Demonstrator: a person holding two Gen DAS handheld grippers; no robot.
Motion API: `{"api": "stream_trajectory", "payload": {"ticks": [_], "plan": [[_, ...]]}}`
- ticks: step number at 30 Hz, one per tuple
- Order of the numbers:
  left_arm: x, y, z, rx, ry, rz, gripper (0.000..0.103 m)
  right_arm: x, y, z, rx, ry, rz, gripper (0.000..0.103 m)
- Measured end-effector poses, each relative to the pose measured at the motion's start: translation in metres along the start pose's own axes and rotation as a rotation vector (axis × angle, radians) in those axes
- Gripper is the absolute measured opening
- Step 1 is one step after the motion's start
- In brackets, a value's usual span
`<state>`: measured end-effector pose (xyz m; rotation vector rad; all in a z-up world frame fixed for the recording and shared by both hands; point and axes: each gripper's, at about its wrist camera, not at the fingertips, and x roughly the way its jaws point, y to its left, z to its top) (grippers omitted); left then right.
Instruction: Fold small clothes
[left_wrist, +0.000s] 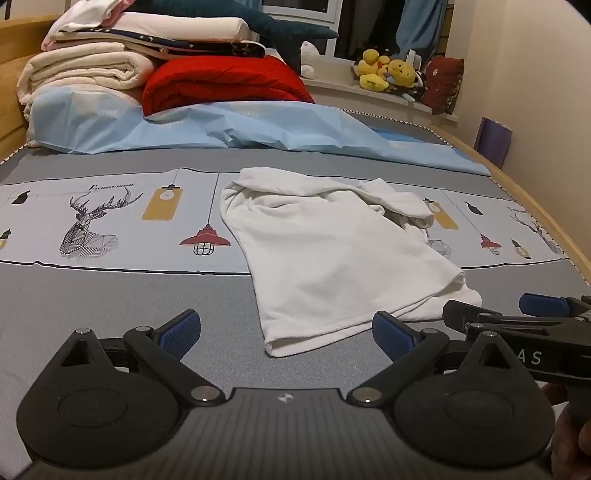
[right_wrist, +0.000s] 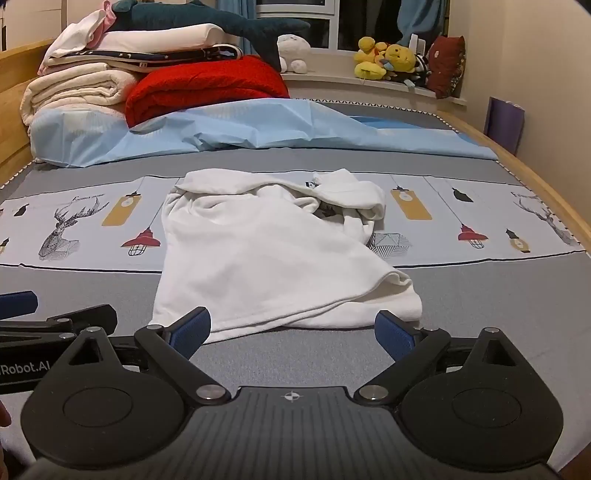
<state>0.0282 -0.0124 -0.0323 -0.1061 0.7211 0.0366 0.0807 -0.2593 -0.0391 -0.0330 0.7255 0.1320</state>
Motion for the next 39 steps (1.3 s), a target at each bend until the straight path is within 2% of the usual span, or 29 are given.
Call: {"api": "stream_trajectory", "payload": {"ticks": [39], "plan": [[0.0001, 0.0025, -0.0024, -0.003, 0.006, 0.006, 0.100, 0.0026, 0.0013, -0.0018, 0.001, 0.002, 0.001, 0.095]]}}
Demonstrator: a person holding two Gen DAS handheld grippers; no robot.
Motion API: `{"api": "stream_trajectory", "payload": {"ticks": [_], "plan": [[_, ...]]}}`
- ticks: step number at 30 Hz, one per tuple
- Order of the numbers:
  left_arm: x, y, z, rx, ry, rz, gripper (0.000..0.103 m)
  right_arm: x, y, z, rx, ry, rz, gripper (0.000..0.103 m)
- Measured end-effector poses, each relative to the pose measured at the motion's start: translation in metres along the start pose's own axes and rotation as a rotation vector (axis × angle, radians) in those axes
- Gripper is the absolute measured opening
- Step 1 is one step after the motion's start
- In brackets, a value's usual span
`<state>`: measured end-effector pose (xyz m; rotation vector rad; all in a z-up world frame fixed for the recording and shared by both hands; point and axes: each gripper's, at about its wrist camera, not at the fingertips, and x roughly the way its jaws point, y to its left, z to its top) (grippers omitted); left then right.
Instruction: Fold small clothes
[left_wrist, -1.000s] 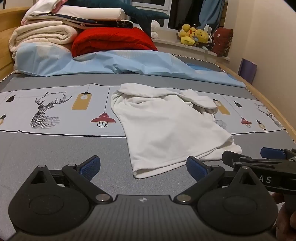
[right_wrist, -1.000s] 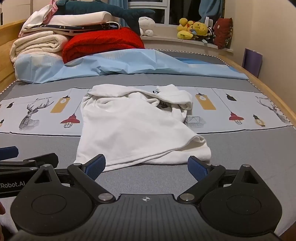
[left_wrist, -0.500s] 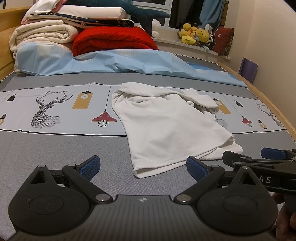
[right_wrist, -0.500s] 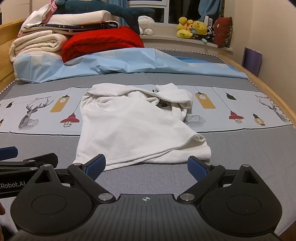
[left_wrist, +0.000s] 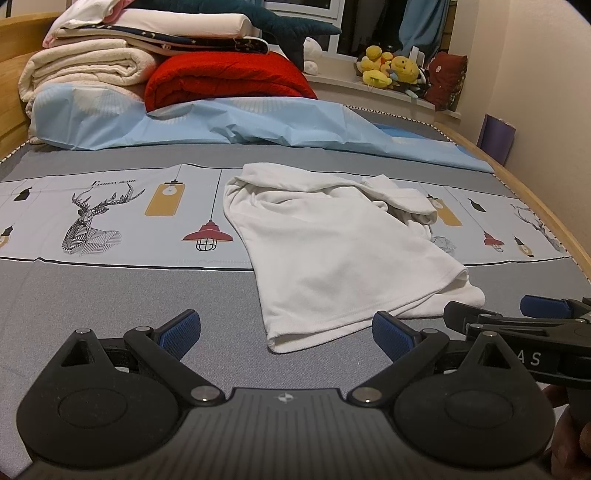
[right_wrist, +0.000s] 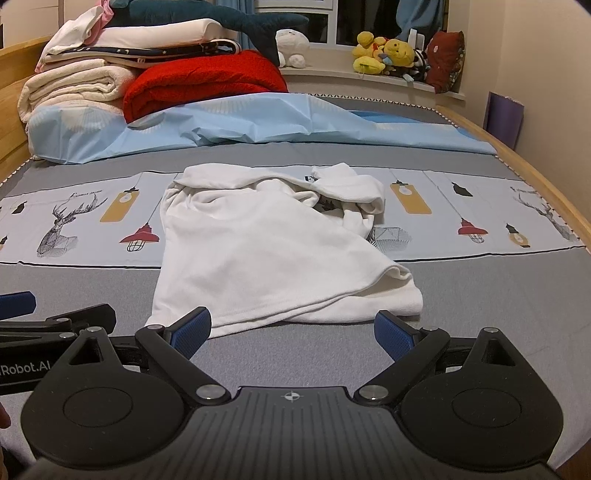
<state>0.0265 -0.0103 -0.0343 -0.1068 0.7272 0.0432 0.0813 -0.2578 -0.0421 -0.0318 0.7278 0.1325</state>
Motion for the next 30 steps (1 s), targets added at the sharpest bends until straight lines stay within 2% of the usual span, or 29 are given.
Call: {"api": "stream_trajectory", "payload": {"ticks": [5, 6, 7, 8, 9, 10, 11, 12, 13, 15, 18, 21, 23, 24, 25, 26, 28, 30], "plan": [[0.001, 0.002, -0.002, 0.016, -0.027, -0.022, 0.098, 0.002, -0.005, 0.001, 0.042, 0.025, 0.056, 0.091], [0.002, 0.003, -0.001, 0.023, -0.028, -0.022, 0.092, 0.004, -0.007, 0.001, 0.059, 0.030, 0.077, 0.089], [0.005, 0.005, -0.001, 0.027, -0.028, -0.023, 0.080, 0.005, -0.010, 0.002, 0.073, 0.028, 0.090, 0.084], [0.009, 0.007, -0.001, 0.030, -0.017, -0.028, 0.073, 0.004, -0.015, 0.005, 0.090, 0.021, 0.096, 0.079], [0.017, 0.011, -0.001, 0.033, 0.011, -0.032, 0.059, 0.004, -0.021, 0.007, 0.161, 0.025, 0.139, 0.072], [0.025, 0.014, -0.001, 0.030, 0.038, -0.034, 0.046, 0.003, -0.027, 0.009, 0.201, 0.018, 0.155, 0.059], [0.034, 0.018, -0.002, 0.020, 0.069, -0.040, 0.042, 0.003, -0.035, 0.012, 0.232, 0.012, 0.165, 0.050], [0.046, 0.023, -0.002, 0.001, 0.104, -0.050, 0.042, 0.003, -0.043, 0.014, 0.244, 0.009, 0.151, 0.034], [0.056, 0.027, -0.002, -0.014, 0.128, -0.053, 0.042, 0.003, -0.050, 0.017, 0.263, 0.003, 0.134, 0.028], [0.080, 0.033, -0.001, -0.042, 0.166, -0.048, 0.044, 0.003, -0.063, 0.020, 0.287, 0.000, 0.094, 0.028], [0.116, 0.041, -0.001, -0.107, 0.210, -0.042, 0.056, 0.005, -0.077, 0.019, 0.315, -0.009, 0.093, 0.028], [0.148, 0.042, -0.002, -0.153, 0.244, -0.050, 0.057, 0.004, -0.087, 0.017, 0.322, -0.022, 0.113, 0.029], [0.161, 0.035, -0.002, -0.128, 0.257, -0.052, 0.055, 0.003, -0.093, 0.017, 0.325, -0.023, 0.104, 0.031], [0.165, 0.030, -0.002, -0.090, 0.258, -0.052, 0.042, 0.002, -0.096, 0.017, 0.328, -0.027, 0.096, 0.035], [0.166, 0.025, -0.001, -0.050, 0.256, -0.057, 0.016, 0.002, -0.100, 0.017, 0.334, -0.033, 0.086, 0.040], [0.166, 0.022, 0.001, -0.010, 0.267, -0.072, 0.007, 0.002, -0.105, 0.017, 0.343, -0.038, 0.070, 0.041], [0.154, 0.020, 0.009, 0.051, 0.265, -0.100, 0.007, 0.003, -0.113, 0.018, 0.364, -0.042, 0.030, 0.042], [0.127, 0.027, 0.023, 0.103, 0.213, -0.143, 0.006, 0.003, -0.124, 0.018, 0.403, -0.046, 0.006, 0.042]]}}
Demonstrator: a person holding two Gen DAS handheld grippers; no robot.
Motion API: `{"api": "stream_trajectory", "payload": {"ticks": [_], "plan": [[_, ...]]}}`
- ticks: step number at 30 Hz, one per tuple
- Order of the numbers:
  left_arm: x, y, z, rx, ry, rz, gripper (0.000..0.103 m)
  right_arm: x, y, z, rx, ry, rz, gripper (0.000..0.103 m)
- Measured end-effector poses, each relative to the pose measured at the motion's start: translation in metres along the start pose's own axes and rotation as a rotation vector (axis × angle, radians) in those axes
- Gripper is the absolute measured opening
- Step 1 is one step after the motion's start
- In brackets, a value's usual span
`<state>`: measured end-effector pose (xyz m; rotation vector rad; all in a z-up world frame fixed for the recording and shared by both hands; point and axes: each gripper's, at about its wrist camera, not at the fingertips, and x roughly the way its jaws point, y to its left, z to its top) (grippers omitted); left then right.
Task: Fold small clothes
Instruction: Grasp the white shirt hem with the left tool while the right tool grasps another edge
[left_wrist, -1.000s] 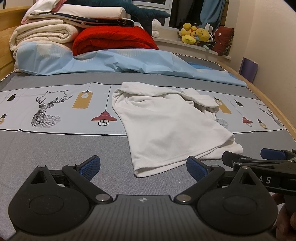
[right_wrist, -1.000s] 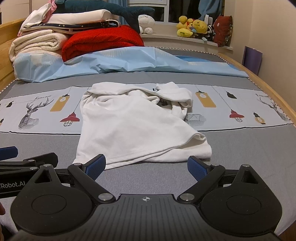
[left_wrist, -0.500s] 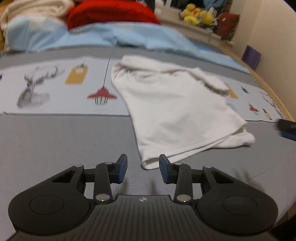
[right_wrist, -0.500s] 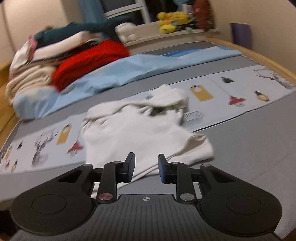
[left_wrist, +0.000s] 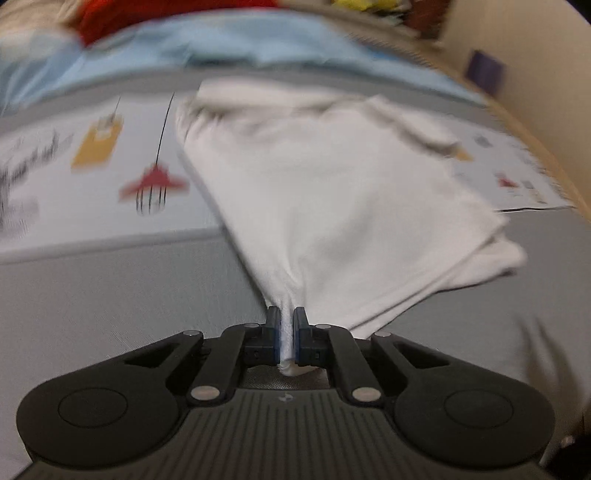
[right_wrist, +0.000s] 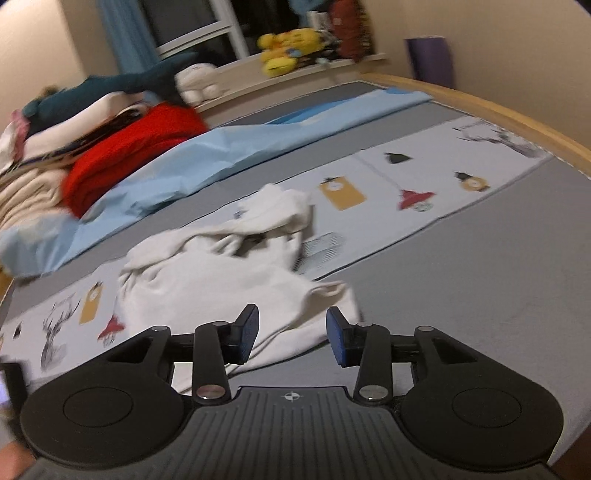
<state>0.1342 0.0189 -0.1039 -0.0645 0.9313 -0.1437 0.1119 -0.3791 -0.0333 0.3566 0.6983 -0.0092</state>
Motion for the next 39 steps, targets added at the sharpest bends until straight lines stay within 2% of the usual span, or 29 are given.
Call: {"api": "stream_trajectory", "payload": {"ticks": [3, 6, 10, 12, 14, 17, 18, 19, 20, 21, 22, 24, 26, 27, 28, 29, 30, 31, 32, 33, 35, 36, 37, 39], "plan": [[-0.063, 0.016, 0.004, 0.062, -0.067, -0.026, 0.006, 0.000, -0.013, 0.006, 0.058, -0.010, -0.014, 0.042], [-0.123, 0.050, -0.012, 0.098, -0.065, -0.029, 0.005, 0.000, -0.025, 0.017, 0.106, -0.006, 0.021, 0.029], [-0.166, 0.093, -0.059, 0.145, 0.097, 0.005, 0.006, 0.005, -0.031, 0.032, 0.004, -0.028, 0.039, 0.026], [-0.169, 0.109, -0.073, 0.150, 0.190, -0.004, 0.007, 0.020, -0.033, 0.034, -0.052, 0.015, 0.048, 0.027], [-0.167, 0.114, -0.075, 0.164, 0.193, -0.014, 0.008, 0.045, -0.031, 0.027, -0.101, 0.135, 0.065, 0.029], [-0.153, 0.118, -0.060, 0.150, 0.126, -0.029, 0.022, 0.077, -0.018, 0.012, -0.152, 0.300, 0.101, 0.032], [-0.142, 0.123, -0.055, 0.111, 0.105, -0.042, 0.027, 0.085, -0.011, 0.007, -0.174, 0.339, 0.114, 0.040], [-0.130, 0.127, -0.049, 0.067, 0.092, -0.050, 0.028, 0.091, -0.002, 0.001, -0.207, 0.369, 0.121, 0.049], [-0.114, 0.132, -0.044, 0.010, 0.098, -0.048, 0.028, 0.099, 0.008, -0.006, -0.254, 0.404, 0.130, 0.051], [-0.097, 0.138, -0.039, -0.035, 0.141, -0.029, 0.028, 0.105, 0.019, -0.013, -0.295, 0.431, 0.137, 0.055], [-0.079, 0.139, -0.035, -0.053, 0.197, 0.007, 0.028, 0.109, 0.031, -0.020, -0.338, 0.458, 0.142, 0.059], [-0.053, 0.134, -0.023, -0.032, 0.236, 0.063, 0.028, 0.121, 0.049, -0.037, -0.434, 0.510, 0.142, 0.063], [-0.038, 0.125, -0.012, -0.014, 0.233, 0.056, 0.036, 0.130, 0.062, -0.052, -0.526, 0.555, 0.122, 0.063], [-0.028, 0.121, -0.007, -0.016, 0.233, 0.045, 0.048, 0.134, 0.067, -0.059, -0.565, 0.572, 0.112, 0.062], [-0.020, 0.117, -0.004, -0.019, 0.234, 0.046, 0.054, 0.136, 0.071, -0.066, -0.596, 0.577, 0.114, 0.059], [-0.012, 0.115, -0.002, -0.022, 0.237, 0.051, 0.055, 0.135, 0.076, -0.071, -0.624, 0.581, 0.130, 0.056], [-0.004, 0.111, -0.002, -0.026, 0.245, 0.049, 0.055, 0.133, 0.080, -0.075, -0.653, 0.579, 0.150, 0.042], [0.006, 0.108, -0.002, -0.028, 0.258, 0.042, 0.055, 0.129, 0.081, -0.078, -0.686, 0.572, 0.166, 0.021], [0.012, 0.104, -0.005, -0.023, 0.271, 0.033, 0.055, 0.124, 0.082, -0.080, -0.726, 0.559, 0.180, 0.012], [0.017, 0.100, -0.008, -0.007, 0.279, 0.024, 0.053, 0.120, 0.079, -0.077, -0.746, 0.545, 0.190, 0.012], [0.024, 0.087, -0.012, 0.049, 0.280, 0.013, 0.032, 0.104, 0.075, -0.063, -0.764, 0.463, 0.172, 0.011], [0.025, 0.081, -0.013, 0.079, 0.279, 0.020, 0.008, 0.096, 0.071, -0.053, -0.744, 0.421, 0.154, 0.010], [0.023, 0.078, -0.016, 0.092, 0.278, 0.017, 0.007, 0.088, 0.063, -0.043, -0.713, 0.386, 0.134, 0.010], [0.018, 0.078, -0.015, 0.054, 0.279, -0.047, 0.005, 0.073, 0.045, -0.027, -0.697, 0.342, 0.064, 0.010]]}}
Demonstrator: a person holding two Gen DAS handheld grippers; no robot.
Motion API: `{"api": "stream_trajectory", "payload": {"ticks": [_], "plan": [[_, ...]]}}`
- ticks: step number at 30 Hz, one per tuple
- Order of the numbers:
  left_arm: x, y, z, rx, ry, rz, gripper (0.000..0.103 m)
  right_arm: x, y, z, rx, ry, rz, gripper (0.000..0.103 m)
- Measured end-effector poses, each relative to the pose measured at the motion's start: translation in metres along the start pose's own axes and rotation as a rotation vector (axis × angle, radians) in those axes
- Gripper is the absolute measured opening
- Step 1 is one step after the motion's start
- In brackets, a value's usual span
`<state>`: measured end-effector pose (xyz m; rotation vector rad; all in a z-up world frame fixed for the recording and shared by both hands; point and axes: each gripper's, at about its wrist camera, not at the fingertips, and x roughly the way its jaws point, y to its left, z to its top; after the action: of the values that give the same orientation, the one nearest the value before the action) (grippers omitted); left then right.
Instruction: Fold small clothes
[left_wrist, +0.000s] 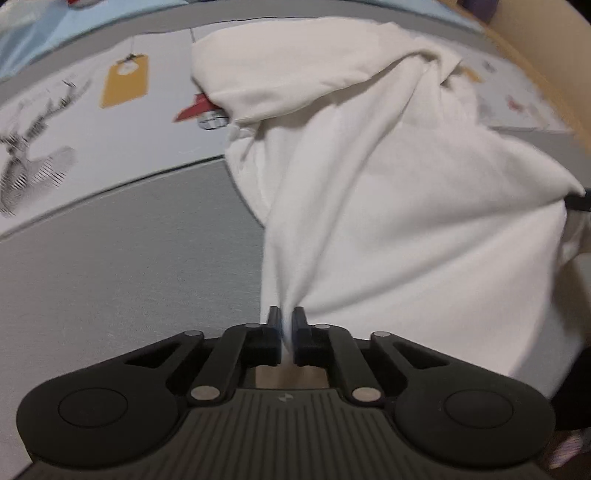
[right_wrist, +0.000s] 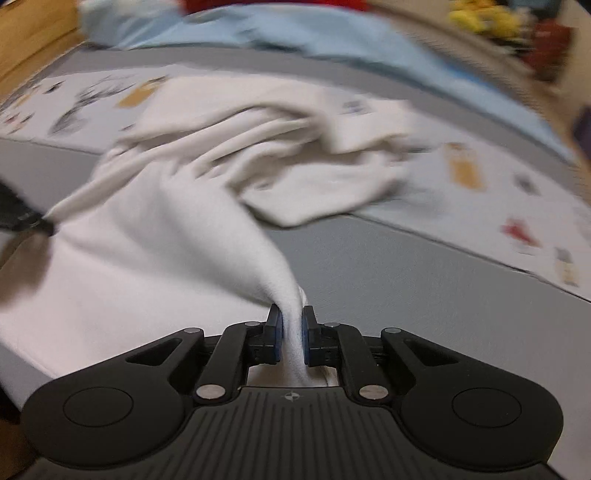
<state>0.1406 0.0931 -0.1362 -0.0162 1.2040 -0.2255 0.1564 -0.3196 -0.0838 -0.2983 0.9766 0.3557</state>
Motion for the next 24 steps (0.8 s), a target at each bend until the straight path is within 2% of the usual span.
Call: {"api": "stream_trajectory", "payload": {"ticks": [2, 3, 5, 6, 8, 10, 11, 13, 14, 18, 24], "plan": [[-0.008, -0.003, -0.003, 0.013, -0.010, -0.054, 0.005, -0.009, -0.008, -0.014, -0.033, 0.038, -0.030, 0.010], [-0.009, -0.007, -0.006, 0.043, 0.003, -0.066, 0.004, -0.009, -0.007, -0.024, -0.077, 0.086, -0.028, 0.010], [-0.002, -0.012, -0.017, 0.109, 0.088, -0.044, 0.000, -0.003, 0.007, -0.050, -0.204, 0.189, -0.015, 0.010], [0.004, -0.016, -0.025, 0.163, 0.143, -0.006, 0.000, 0.000, 0.011, -0.058, -0.245, 0.222, 0.004, 0.011], [0.001, -0.021, -0.033, 0.238, 0.159, 0.001, 0.000, 0.000, 0.015, -0.064, -0.266, 0.242, 0.026, 0.012], [-0.010, -0.016, -0.031, 0.204, 0.133, -0.046, 0.003, -0.011, 0.004, -0.053, -0.165, 0.195, 0.044, 0.016], [-0.017, -0.010, -0.027, 0.175, 0.092, -0.048, 0.003, -0.017, -0.007, -0.045, -0.086, 0.156, 0.062, 0.019], [-0.024, -0.002, -0.017, 0.127, 0.034, -0.029, 0.007, -0.030, -0.027, -0.026, 0.087, 0.054, 0.097, 0.032], [-0.026, 0.002, -0.012, 0.095, 0.012, -0.020, 0.008, -0.035, -0.035, -0.020, 0.152, 0.012, 0.104, 0.034], [-0.033, 0.007, 0.011, -0.011, -0.061, 0.023, 0.008, -0.031, -0.054, 0.010, 0.341, -0.103, 0.128, 0.035], [-0.051, -0.004, 0.045, -0.108, -0.198, 0.006, 0.008, 0.006, -0.061, 0.054, 0.570, -0.168, 0.254, 0.035]]}}
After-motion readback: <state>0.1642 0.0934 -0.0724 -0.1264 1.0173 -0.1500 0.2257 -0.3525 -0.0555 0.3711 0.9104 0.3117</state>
